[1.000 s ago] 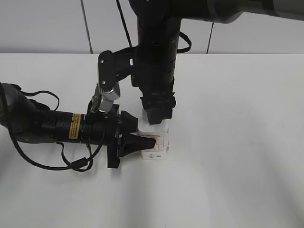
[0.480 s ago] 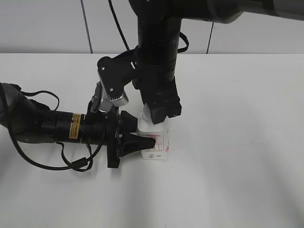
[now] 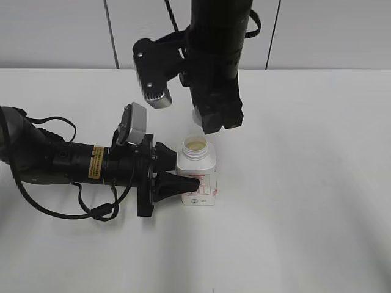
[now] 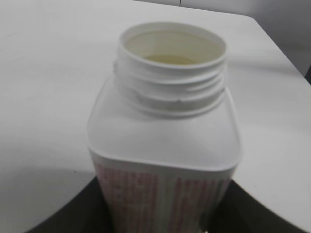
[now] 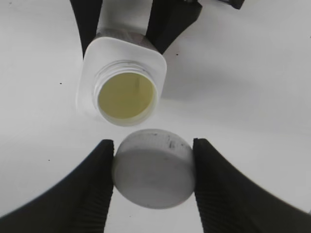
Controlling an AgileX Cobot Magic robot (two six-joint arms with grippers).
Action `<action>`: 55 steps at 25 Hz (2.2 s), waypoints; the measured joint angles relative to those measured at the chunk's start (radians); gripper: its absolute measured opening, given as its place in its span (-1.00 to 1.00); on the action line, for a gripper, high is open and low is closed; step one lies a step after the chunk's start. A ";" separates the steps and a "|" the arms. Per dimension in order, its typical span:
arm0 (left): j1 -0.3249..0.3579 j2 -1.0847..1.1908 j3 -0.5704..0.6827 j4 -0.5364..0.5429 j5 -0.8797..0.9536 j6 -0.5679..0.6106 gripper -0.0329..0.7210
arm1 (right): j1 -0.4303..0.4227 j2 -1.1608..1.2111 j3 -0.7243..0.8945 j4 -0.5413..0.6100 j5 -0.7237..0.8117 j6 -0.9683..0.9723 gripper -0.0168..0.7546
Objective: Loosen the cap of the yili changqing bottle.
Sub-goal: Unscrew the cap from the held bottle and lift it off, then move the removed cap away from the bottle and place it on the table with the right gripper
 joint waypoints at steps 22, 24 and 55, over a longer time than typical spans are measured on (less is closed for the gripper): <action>0.000 0.000 0.000 0.001 0.001 0.001 -0.06 | -0.209 -0.060 0.145 -0.001 -0.001 1.105 0.05; 0.000 0.000 0.000 0.001 0.001 0.001 -0.06 | -0.243 -0.085 0.203 0.000 -0.001 1.145 0.05; 0.000 0.000 0.000 0.001 -0.004 0.002 -0.06 | -0.269 -0.056 0.664 0.168 -0.574 1.396 0.66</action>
